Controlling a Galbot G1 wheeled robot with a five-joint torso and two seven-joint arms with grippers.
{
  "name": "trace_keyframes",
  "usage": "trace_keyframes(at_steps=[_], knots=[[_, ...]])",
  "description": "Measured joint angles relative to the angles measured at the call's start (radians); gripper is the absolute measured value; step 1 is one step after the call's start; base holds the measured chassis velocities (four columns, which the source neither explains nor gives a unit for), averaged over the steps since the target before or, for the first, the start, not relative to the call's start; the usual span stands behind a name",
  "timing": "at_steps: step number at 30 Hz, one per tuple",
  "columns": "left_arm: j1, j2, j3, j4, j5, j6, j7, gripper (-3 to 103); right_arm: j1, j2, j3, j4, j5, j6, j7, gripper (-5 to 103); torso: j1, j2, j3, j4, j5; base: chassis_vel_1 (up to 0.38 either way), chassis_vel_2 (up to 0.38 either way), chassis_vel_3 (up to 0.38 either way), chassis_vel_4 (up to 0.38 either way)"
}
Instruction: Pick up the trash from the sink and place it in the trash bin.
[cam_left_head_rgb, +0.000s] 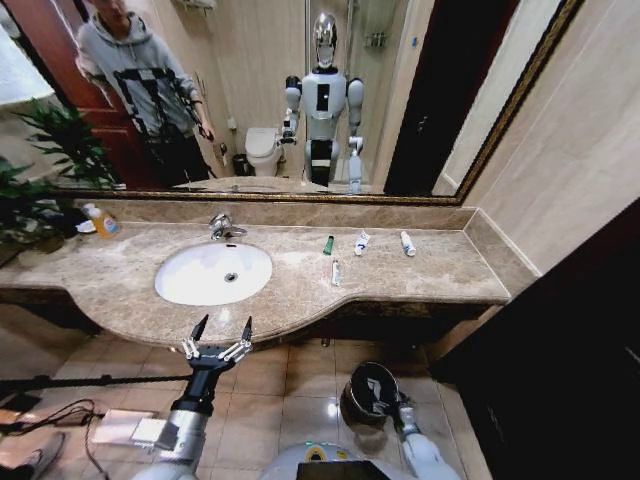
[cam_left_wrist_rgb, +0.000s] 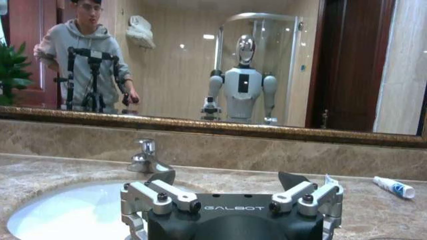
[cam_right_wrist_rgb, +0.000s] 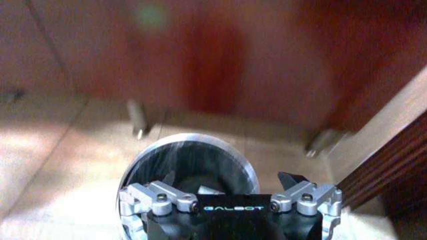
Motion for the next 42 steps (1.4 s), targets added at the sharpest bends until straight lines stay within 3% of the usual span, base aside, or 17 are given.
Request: trace_keyframes(at_steps=[7, 19, 25, 32, 42], knots=[[0.0, 0.0, 0.0, 0.0, 0.0, 0.0, 0.0, 100, -0.171, 0.001, 0.051, 0.414, 0.149, -0.061, 0.06, 100, 0.0, 0.0, 0.0, 0.0002, -0.0003, 0.0, 0.0, 0.0, 0.0], [0.0, 0.0, 0.0, 0.0, 0.0, 0.0, 0.0, 100, -0.413, 0.06, 0.084, 0.981, 0.174, -0.071, 0.086, 100, 0.0, 0.0, 0.0, 0.0001, -0.0004, 0.0, 0.0, 0.0, 0.0], [0.0, 0.0, 0.0, 0.0, 0.0, 0.0, 0.0, 100, -0.404, 0.066, 0.042, 1.076, 0.173, -0.062, 0.079, 100, 0.0, 0.0, 0.0, 0.0001, -0.0001, 0.0, 0.0, 0.0, 0.0], [0.0, 0.0, 0.0, 0.0, 0.0, 0.0, 0.0, 100, -0.293, 0.031, -0.026, 1.073, 0.169, -0.109, 0.066, 100, 0.0, 0.0, 0.0, 0.0002, 0.0, 0.0, 0.0, 0.0, 0.0], [0.0, 0.0, 0.0, 0.0, 0.0, 0.0, 0.0, 100, -0.074, -0.076, -0.179, 0.951, 0.163, -0.17, 0.051, 100, 0.0, 0.0, 0.0, 0.0002, 0.0, 0.0, 0.0, 0.0, 0.0]])
